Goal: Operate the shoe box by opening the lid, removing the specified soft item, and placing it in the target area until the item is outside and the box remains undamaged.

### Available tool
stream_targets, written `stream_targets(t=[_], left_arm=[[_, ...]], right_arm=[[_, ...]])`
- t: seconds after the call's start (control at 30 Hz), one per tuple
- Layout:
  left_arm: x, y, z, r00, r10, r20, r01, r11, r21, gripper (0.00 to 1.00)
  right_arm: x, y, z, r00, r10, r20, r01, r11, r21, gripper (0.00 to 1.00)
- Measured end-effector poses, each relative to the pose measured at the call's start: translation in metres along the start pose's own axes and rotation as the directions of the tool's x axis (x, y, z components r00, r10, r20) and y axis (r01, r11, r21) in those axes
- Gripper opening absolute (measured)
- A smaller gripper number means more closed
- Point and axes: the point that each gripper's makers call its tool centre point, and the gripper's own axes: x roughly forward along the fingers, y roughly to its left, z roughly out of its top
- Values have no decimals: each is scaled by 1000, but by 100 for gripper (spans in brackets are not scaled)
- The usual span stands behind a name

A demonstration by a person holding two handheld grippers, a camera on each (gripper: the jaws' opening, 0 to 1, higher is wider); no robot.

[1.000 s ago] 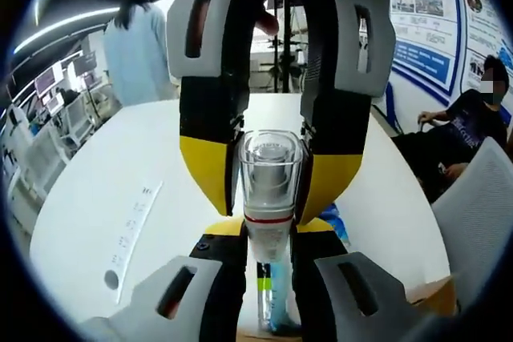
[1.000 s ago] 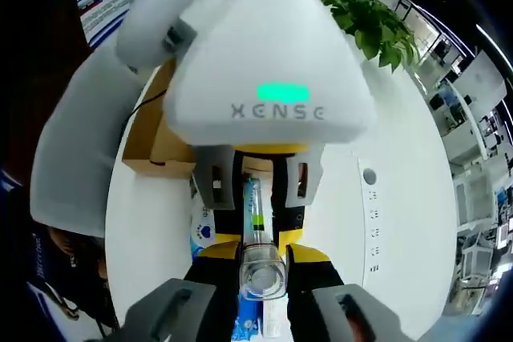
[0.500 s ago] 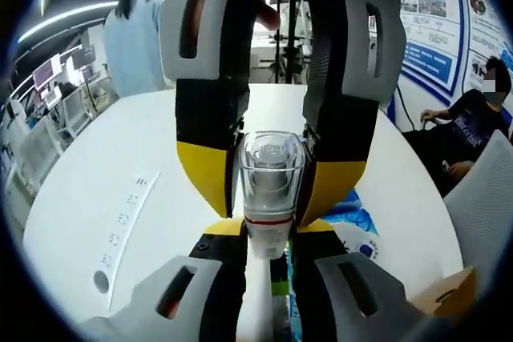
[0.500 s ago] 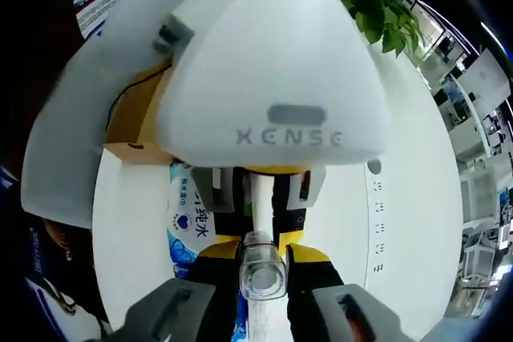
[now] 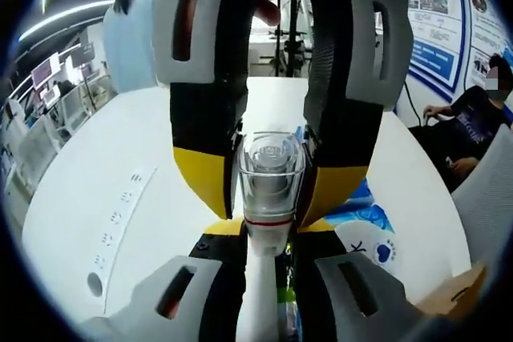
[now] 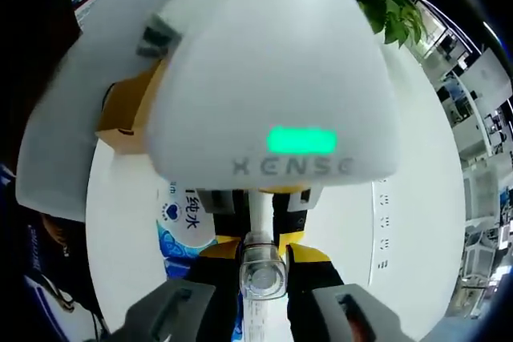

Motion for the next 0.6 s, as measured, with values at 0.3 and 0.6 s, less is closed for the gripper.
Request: stream_targets(t=[0.3,0.6], left_arm=[[10,9,-10,1000,4,-11,-4,1000,-4,19],[17,6,-17,1000,9,-24,-9,1000,14,19]], right_arm=[[11,-6,-4,1000,-3,-3,3,1000,4,17],[19,0,-5,1000,5,-10,-5,1000,-1,17]])
